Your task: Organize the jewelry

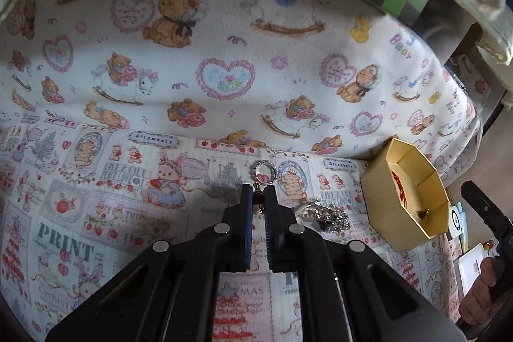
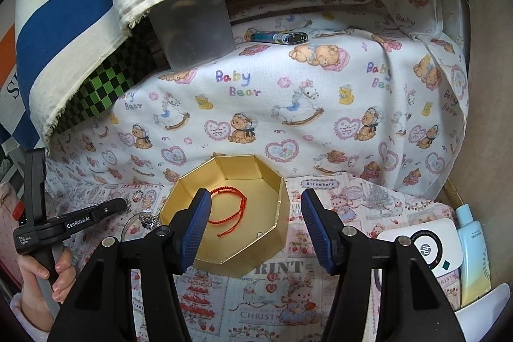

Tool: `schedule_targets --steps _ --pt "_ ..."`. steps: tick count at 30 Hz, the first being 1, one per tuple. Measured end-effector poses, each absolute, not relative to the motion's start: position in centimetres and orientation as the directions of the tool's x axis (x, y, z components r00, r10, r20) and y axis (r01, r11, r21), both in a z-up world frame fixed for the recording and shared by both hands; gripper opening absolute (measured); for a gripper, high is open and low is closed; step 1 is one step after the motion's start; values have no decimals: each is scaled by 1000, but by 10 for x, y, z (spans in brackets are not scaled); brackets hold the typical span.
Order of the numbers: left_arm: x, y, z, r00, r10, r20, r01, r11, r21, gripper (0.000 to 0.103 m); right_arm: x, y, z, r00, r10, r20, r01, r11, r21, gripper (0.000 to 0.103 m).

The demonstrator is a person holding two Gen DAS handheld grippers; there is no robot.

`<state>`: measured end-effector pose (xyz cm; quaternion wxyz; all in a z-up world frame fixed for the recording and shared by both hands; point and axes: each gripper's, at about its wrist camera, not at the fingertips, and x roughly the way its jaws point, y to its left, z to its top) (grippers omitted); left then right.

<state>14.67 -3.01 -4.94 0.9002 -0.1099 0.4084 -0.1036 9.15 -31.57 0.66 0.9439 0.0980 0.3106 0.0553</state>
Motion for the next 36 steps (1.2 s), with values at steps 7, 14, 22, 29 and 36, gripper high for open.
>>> schedule_targets --steps 7,14,22,29,36 --pt "119 -17 -22 678 -302 -670 102 942 -320 6 91 -313 7 799 179 -574 -58 973 222 61" --pt "84 -19 30 735 -328 -594 178 938 -297 6 63 -300 24 858 155 -490 -58 976 208 71" --pt "76 -2 52 785 -245 -569 120 961 -248 6 48 -268 37 854 174 -491 -64 970 233 79" --pt "74 17 59 820 -147 -553 22 974 -226 6 62 -214 32 758 182 -627 -79 979 189 79" --pt "87 30 45 791 -102 -603 -24 980 -197 6 83 -163 11 633 223 -742 -101 973 207 79"
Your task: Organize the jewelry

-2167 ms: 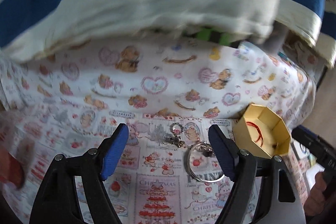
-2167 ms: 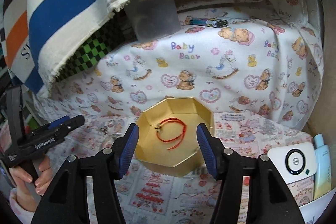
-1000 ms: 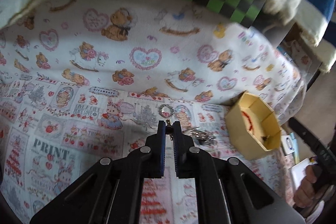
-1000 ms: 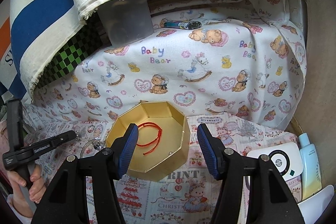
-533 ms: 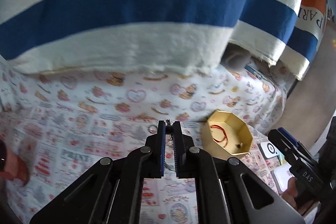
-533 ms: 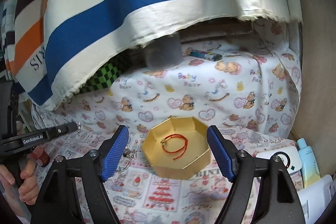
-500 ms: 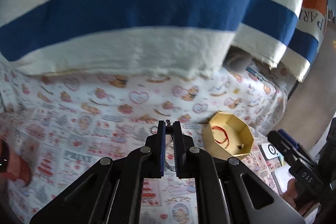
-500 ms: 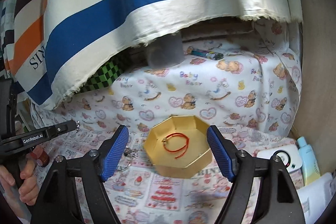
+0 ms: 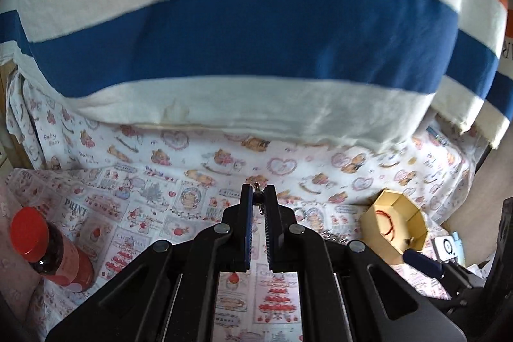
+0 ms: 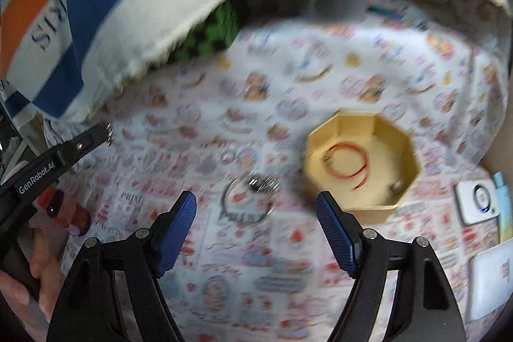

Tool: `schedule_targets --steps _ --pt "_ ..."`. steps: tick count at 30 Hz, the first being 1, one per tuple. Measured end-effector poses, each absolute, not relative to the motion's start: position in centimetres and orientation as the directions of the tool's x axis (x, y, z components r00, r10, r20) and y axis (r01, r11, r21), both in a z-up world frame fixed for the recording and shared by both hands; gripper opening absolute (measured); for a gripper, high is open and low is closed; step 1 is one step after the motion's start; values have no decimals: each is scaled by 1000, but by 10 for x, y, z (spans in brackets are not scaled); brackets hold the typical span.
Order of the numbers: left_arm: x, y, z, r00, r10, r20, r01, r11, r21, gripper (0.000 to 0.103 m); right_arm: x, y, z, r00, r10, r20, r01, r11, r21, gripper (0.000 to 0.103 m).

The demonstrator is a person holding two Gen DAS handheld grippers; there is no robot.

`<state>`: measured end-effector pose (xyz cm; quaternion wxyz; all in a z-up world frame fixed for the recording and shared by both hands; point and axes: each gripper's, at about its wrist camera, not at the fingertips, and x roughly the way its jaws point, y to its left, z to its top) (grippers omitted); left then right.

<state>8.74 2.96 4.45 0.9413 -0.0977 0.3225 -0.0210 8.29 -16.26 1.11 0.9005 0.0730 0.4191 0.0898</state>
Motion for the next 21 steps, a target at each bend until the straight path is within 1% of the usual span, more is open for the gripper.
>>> schedule_targets --steps 3,6,7,8,9,11,13,15,18,19,21 --pt "94 31 36 769 -114 -629 -19 980 -200 6 94 -151 -1 588 211 -781 -94 977 193 79" --pt "96 32 34 767 -116 -631 -20 979 -204 6 111 -139 -12 544 230 -807 -123 973 194 79" --pt "96 33 34 766 -114 -633 -25 978 -205 6 114 -136 -14 537 229 -812 -126 974 191 75" --pt "96 34 35 767 -116 -632 -25 977 -210 6 118 -133 -17 528 237 -816 -132 971 197 66" --pt "95 36 37 767 -117 -631 -29 976 -216 6 122 -130 -19 516 260 -816 -144 966 216 61" --pt "90 39 43 774 -119 -622 -36 972 -230 6 128 -124 -24 494 295 -818 -163 956 246 43" --pt "84 40 53 793 -115 -598 -32 973 -229 6 137 -118 -33 476 282 -833 -150 959 239 37" --pt "78 39 60 805 -77 -588 -55 978 -202 6 144 -113 -41 473 232 -850 -119 973 199 34" --pt "75 37 66 814 -71 -577 -55 979 -198 6 148 -110 -46 497 189 -847 -102 982 160 20" --pt "74 36 67 815 -75 -575 -50 979 -199 6 147 -110 -47 504 187 -843 -104 982 155 7" --pt "73 33 69 817 -81 -572 -39 980 -195 6 140 -107 -48 494 216 -842 -154 975 160 4"
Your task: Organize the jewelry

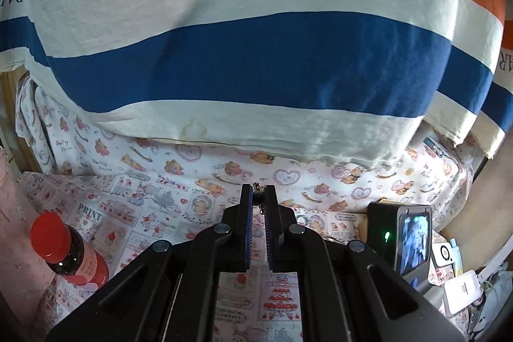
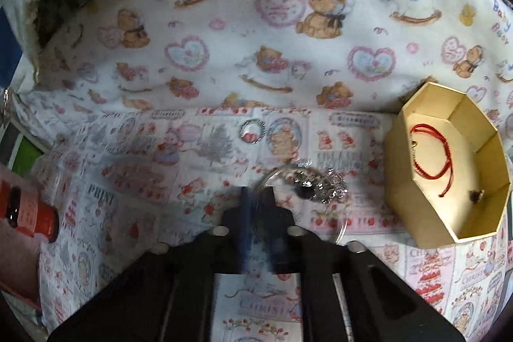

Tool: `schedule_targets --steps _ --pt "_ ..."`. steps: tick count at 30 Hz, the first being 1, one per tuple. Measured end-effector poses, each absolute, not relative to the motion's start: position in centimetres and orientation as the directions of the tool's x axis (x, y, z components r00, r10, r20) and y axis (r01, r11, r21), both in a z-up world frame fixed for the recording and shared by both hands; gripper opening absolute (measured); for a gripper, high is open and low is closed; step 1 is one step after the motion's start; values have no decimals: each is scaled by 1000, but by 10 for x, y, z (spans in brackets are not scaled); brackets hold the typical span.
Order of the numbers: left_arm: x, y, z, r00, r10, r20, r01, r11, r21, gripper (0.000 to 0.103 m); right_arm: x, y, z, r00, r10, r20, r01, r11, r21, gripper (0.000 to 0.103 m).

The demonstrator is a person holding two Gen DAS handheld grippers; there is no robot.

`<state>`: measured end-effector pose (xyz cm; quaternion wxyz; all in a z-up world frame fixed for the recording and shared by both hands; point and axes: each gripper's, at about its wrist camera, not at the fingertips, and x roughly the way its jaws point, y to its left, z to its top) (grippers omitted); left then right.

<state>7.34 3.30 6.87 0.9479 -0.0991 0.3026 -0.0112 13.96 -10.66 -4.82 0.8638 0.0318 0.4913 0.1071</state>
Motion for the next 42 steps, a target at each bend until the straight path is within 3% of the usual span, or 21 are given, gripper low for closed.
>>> schedule_targets --steps 6,12,15,17,20,23,28,33,42 --pt "66 32 75 828 -98 -551 -24 977 -210 6 99 -107 -45 473 198 -859 -267 961 74 4" --pt "74 39 66 781 -235 -578 34 941 -337 6 66 -129 -35 482 187 -856 -286 957 48 7" --pt "76 38 63 783 -208 -586 18 950 -312 6 60 -145 -29 493 170 -853 -249 967 49 32" --pt "76 36 62 780 -217 -587 32 951 -309 6 57 -155 -25 518 126 -846 -194 981 28 64" --pt "78 33 58 777 -217 -591 35 952 -304 6 62 -165 -21 544 104 -833 -117 992 47 65" --pt "83 28 51 765 -197 -613 25 960 -277 6 69 -159 -30 473 169 -865 -103 985 136 65" --pt "85 31 47 762 -175 -624 2 963 -268 6 76 -142 -42 427 167 -889 -90 986 142 65" --pt "82 33 51 765 -195 -614 12 957 -290 6 89 -113 -51 468 36 -883 -95 995 -9 67" --pt "83 37 52 754 -266 -601 54 937 -346 6 100 -104 -51 492 58 -869 -164 986 -26 65"
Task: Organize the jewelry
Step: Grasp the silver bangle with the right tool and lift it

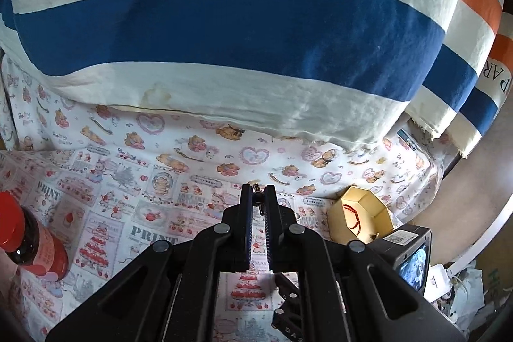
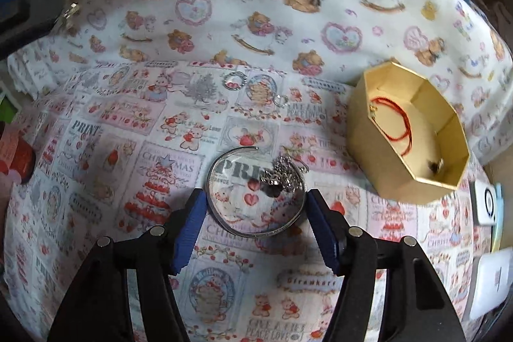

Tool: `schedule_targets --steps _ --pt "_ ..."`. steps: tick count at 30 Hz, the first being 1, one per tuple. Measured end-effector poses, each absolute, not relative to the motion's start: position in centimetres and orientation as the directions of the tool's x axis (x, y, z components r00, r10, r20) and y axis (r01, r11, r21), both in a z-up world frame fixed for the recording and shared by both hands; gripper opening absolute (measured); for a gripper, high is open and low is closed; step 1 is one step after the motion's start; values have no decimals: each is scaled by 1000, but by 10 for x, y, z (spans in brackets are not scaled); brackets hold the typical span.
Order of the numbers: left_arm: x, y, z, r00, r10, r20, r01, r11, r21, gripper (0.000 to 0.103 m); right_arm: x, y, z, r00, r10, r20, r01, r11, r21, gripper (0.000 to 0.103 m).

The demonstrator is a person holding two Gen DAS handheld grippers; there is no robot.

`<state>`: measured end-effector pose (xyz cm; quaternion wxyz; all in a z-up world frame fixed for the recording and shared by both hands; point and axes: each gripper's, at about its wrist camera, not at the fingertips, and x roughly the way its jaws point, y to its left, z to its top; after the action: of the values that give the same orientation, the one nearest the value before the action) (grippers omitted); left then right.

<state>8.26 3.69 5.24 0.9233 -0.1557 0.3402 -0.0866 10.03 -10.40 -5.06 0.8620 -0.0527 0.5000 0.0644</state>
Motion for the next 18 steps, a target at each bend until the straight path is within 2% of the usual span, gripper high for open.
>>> schedule_targets --steps 12,16,18 --pt "77 29 57 792 -161 -589 28 973 -228 6 70 -123 -20 535 220 -816 -275 958 78 65" --pt "72 28 62 824 -88 -560 12 990 -139 6 64 -135 2 557 259 -789 -283 953 114 65" --pt "70 31 65 830 -95 -549 11 988 -154 6 62 -144 15 580 266 -770 -277 953 120 65"
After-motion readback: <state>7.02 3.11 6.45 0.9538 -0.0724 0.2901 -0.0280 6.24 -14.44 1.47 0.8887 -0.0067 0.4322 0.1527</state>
